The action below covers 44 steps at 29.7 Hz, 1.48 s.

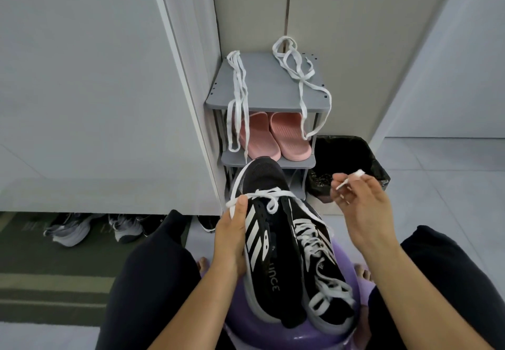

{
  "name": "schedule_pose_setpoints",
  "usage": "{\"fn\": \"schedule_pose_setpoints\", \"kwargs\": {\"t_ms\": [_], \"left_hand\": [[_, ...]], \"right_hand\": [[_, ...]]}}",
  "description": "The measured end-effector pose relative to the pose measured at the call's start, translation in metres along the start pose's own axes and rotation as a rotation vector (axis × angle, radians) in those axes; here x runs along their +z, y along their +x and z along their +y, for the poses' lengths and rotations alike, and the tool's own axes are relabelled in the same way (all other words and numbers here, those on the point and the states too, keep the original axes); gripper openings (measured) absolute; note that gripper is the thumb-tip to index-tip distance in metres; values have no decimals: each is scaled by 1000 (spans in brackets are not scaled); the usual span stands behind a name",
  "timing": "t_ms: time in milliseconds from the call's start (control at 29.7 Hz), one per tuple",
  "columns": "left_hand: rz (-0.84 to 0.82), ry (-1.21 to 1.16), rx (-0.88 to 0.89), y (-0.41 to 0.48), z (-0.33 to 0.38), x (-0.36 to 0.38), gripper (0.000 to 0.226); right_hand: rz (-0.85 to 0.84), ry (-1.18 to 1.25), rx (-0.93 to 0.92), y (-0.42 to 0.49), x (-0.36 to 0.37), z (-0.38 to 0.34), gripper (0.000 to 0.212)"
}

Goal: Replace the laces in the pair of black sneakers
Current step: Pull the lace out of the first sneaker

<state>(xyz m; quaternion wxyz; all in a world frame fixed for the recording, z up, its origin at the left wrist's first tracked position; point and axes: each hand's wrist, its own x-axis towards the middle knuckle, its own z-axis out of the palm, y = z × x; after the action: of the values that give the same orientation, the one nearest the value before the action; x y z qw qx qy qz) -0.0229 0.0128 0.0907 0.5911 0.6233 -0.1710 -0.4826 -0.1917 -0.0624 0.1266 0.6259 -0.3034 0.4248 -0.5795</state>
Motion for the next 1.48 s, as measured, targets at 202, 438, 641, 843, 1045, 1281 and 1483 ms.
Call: {"fn": "schedule_pose_setpoints", "kwargs": {"t_ms": [202, 438, 641, 843, 1045, 1281, 1483], "left_hand": [[-52, -6, 67, -3, 1, 2, 44], [-186, 10, 160, -5, 2, 4, 53], [-100, 14, 168, -3, -1, 2, 42], [-51, 231, 241, -3, -6, 3, 27], [-111, 173, 189, -3, -15, 7, 59], [-118, -18, 43, 0, -12, 6, 58], [-116, -28, 25, -4, -6, 9, 51]], "right_hand": [[-311, -523, 95, -29, 9, 41, 30], [-522, -190, 344, -40, 14, 51, 50], [-289, -566, 62, -39, 16, 43, 22], [-240, -917, -292, -35, 10, 40, 27], [-504, -927, -513, -41, 17, 44, 12], [-465, -699, -536, -43, 17, 36, 25], [-173, -630, -145, -24, 8, 30, 8]]}}
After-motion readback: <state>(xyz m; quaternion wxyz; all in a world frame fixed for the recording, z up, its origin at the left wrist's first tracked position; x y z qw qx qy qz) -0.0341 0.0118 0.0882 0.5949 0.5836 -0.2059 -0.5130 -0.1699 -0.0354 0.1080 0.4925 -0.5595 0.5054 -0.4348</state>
